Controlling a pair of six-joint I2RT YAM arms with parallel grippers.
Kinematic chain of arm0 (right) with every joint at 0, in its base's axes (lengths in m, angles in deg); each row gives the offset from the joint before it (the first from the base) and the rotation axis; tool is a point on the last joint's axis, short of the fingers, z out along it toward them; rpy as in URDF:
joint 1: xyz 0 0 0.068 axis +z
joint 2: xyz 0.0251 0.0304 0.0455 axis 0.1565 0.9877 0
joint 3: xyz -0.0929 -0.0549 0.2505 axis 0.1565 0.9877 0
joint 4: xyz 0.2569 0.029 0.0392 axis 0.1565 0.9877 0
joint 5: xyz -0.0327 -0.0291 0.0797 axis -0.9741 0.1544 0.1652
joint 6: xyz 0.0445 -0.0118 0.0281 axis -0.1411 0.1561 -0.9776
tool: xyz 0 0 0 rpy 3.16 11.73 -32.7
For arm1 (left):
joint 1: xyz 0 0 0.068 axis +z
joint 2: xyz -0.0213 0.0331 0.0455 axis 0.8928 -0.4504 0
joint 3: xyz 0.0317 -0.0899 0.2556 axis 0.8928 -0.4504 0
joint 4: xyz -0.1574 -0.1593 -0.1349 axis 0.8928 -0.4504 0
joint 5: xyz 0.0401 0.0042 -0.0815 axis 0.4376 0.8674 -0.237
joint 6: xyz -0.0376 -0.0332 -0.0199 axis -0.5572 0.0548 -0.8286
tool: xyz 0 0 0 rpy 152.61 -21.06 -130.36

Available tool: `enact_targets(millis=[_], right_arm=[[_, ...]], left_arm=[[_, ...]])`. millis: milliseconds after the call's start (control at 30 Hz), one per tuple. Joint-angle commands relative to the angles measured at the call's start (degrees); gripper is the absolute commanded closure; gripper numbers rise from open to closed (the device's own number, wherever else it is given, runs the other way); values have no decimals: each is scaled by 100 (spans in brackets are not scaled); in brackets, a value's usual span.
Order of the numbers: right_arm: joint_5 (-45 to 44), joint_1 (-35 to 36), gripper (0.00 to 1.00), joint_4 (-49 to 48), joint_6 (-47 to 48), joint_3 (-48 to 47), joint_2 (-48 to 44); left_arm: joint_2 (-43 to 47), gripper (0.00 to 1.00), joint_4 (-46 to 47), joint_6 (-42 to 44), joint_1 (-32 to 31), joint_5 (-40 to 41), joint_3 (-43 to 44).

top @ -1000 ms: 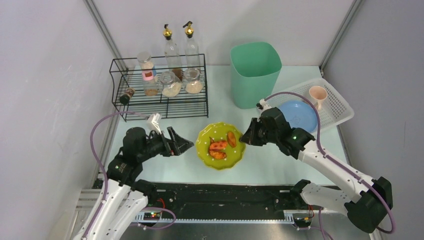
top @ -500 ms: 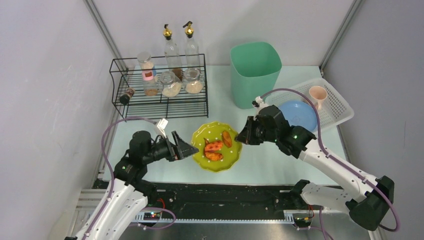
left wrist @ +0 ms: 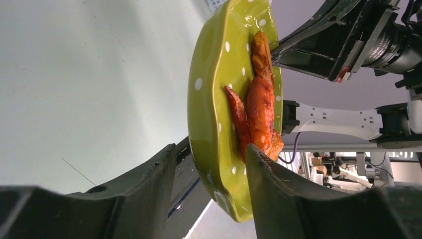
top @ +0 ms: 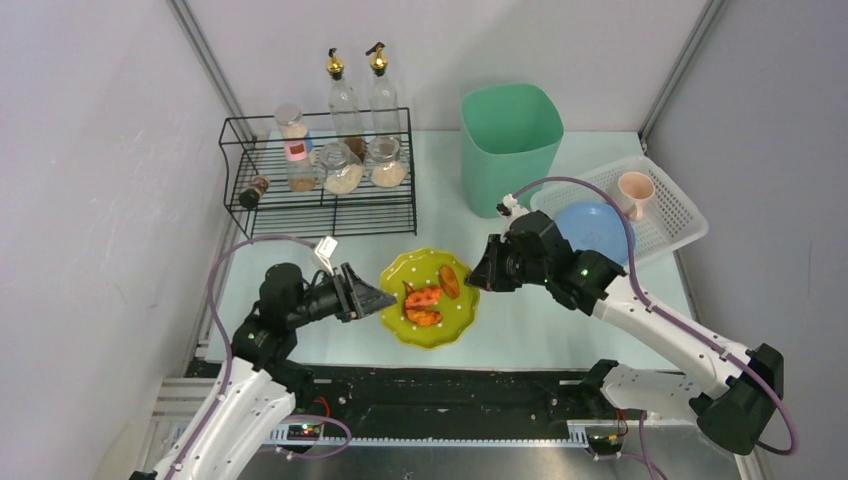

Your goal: Clear the kitchen counter

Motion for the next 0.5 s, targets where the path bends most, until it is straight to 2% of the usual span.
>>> enact_targets(millis=[0,267,433,467], right_arm=[[358,50,100,-960,-362,-513,-145],[383,101,100,-973,-363,-514,-109],[410,146,100,-1004,-365,-515,-75],[411,151,100,-1012,-365,-517,-76]], left_arm=[[33,45,406,-183,-19,-188,-68],[-22,63,831,-405,-21,-278,-223],[-86,82,1220,-611,-19,-424,-356],[-107,88,1330,-669,-21,-459,-392]])
